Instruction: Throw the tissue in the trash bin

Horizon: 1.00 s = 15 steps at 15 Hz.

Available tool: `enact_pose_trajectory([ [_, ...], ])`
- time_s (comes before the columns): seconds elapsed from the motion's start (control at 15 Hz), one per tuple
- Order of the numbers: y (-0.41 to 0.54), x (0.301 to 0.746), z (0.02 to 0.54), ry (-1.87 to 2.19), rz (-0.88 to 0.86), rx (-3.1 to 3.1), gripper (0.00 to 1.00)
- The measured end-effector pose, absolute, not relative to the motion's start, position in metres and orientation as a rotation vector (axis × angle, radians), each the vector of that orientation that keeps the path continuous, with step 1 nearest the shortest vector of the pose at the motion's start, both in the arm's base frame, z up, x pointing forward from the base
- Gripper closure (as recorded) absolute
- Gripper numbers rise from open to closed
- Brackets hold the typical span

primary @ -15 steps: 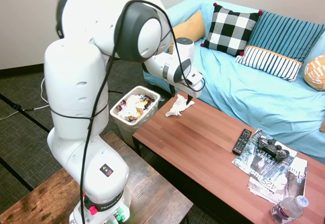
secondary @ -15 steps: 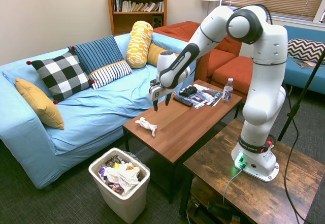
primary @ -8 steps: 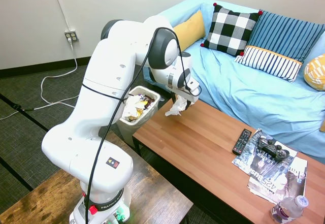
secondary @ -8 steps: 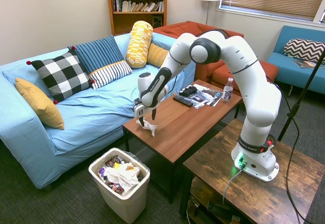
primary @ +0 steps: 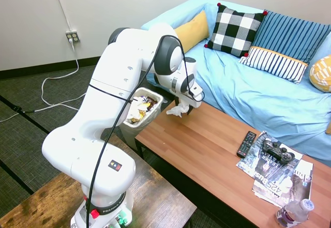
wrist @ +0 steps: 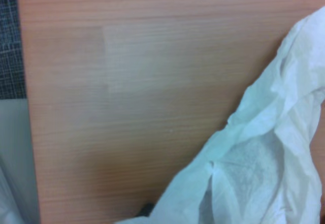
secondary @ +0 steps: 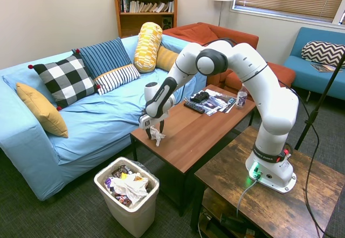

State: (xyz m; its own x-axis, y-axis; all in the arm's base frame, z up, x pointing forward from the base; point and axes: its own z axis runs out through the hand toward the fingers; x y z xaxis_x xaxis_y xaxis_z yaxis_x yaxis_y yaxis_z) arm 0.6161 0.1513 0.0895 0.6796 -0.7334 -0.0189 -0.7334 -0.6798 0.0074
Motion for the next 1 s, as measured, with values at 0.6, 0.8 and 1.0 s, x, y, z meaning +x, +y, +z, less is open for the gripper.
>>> enact_pose_trajectory([
  [0.6, 0.145, 0.619, 0.091, 1.261, 0.091, -2.861, 1.0],
  [0.8, 0.146, 0.622, 0.094, 1.256, 0.099, -2.854, 1.0],
  [1.0, 0.139, 0.625, 0.096, 1.265, 0.096, -2.846, 1.0],
])
